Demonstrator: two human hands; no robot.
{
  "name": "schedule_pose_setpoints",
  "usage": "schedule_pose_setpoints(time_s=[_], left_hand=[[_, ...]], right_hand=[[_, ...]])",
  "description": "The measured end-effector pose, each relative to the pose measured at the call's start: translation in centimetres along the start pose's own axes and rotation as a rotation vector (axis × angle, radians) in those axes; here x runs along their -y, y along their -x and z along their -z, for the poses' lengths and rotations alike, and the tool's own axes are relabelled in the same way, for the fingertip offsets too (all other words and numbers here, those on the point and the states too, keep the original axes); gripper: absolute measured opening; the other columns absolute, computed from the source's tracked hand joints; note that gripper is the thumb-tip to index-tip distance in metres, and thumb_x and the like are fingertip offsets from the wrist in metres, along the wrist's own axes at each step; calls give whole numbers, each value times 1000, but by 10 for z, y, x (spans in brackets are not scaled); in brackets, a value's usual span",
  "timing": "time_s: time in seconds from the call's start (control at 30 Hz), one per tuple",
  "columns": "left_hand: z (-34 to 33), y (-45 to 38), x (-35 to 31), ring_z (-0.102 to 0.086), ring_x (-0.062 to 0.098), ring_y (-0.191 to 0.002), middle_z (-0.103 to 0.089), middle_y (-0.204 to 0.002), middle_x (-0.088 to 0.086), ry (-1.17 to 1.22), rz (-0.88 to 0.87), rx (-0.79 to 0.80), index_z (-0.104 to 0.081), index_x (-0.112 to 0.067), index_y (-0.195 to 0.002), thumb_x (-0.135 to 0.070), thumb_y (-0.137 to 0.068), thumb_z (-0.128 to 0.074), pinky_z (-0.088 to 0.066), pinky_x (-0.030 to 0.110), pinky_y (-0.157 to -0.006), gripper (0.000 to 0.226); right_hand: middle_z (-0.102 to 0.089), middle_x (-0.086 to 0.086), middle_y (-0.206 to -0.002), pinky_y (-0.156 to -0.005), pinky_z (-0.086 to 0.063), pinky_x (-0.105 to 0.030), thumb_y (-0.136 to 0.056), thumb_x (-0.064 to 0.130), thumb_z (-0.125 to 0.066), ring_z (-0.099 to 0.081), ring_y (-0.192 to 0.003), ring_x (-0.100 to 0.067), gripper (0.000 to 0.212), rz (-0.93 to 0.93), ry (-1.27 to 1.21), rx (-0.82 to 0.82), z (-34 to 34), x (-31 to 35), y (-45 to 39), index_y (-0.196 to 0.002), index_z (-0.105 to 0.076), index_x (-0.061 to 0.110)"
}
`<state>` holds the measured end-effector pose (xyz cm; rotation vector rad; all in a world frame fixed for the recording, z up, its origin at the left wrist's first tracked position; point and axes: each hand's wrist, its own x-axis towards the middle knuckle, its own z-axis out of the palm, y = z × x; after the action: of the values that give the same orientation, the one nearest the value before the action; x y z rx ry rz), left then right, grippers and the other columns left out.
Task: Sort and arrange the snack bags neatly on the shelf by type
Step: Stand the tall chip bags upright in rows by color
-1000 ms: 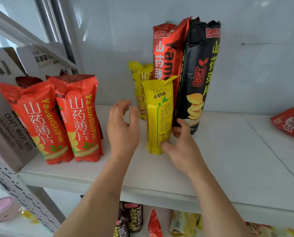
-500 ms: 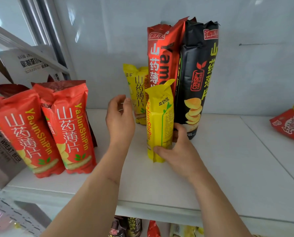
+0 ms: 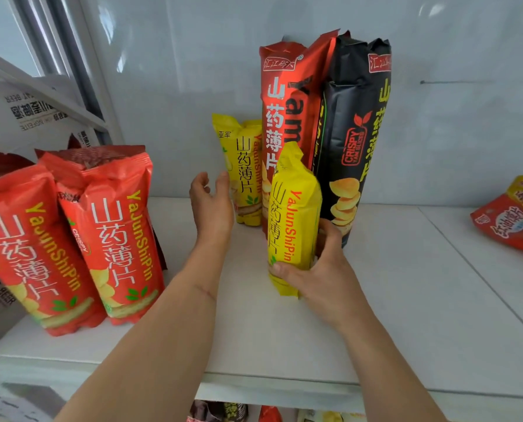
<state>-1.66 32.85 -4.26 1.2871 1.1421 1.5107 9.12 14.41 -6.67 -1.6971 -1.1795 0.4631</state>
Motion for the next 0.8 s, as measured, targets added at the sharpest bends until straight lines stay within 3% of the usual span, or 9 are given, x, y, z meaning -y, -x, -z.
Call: schedule_pose_setpoints(time_s=[0.13,0.23,0.37,0.47,0.53,0.63,0.73,0.8], left_hand=[[-11,-11,13,-29,15,-148,-30,-162,-1,-4,26,101,-27,-22,-156,-52,-97,-56,-30,32,-115,72],[-18,-13,19,-38,19,-144,-25,-163,-3,42,65,198,-21,-30,-157,-71,-83,-62,-39,42,-114,95],[-24,-17,26,-40,19,-142,-20,-165,-6,94,81,293,-13,-29,-159,-71,-76,-64,-48,50,-106,106],[-28,-25,32,-48,23,-138,-31,-162,-4,77,115,313,-11,-30,-159,-82,-62,-66,-48,54,-106,123],[-27,-27,36,-51,25,-135,-40,-156,1,46,123,300,-19,-30,-157,-78,-63,-70,-47,52,-106,117],[-25,-31,41,-61,28,-120,-48,-136,0,51,77,259,-48,-36,-136,-80,-53,-79,-58,54,-87,98],[-19,-24,39,-61,25,-116,-40,-125,-4,9,44,219,-51,-32,-125,-70,-57,-82,-59,53,-86,84],[-13,-14,33,-63,23,-115,-47,-125,-6,37,42,191,-49,-36,-119,-70,-55,-83,-58,53,-87,80]], right_hand=[[-50,22,-125,-81,-43,-19,-82,36,-75,-54,-107,-6,86,-23,5,24,4,1,3,-144,-17,44],[-51,26,-121,-74,-43,-12,-77,41,-75,-56,-104,-2,81,-46,-10,6,1,1,6,-137,-21,51],[-45,15,-129,-90,-55,-37,-49,67,-78,-55,-116,-7,100,-32,50,-115,-8,1,5,-132,-26,46],[-51,15,-129,-91,-55,-41,-47,67,-81,-58,-114,-8,103,-46,74,-146,-11,-1,-1,-134,-29,45],[-53,18,-129,-92,-53,-34,-56,60,-82,-58,-113,-6,95,-56,70,-138,-10,-1,-2,-133,-28,47],[-52,20,-124,-90,-46,-29,-73,48,-77,-57,-113,-14,83,-76,87,-124,-8,-1,0,-134,-21,47],[-46,22,-117,-86,-40,-28,-76,41,-73,-56,-112,-18,80,-83,86,-113,-8,0,0,-135,-19,45],[-45,20,-124,-87,-42,-29,-70,45,-80,-53,-113,-13,88,-51,71,-143,-10,1,1,-137,-23,42]])
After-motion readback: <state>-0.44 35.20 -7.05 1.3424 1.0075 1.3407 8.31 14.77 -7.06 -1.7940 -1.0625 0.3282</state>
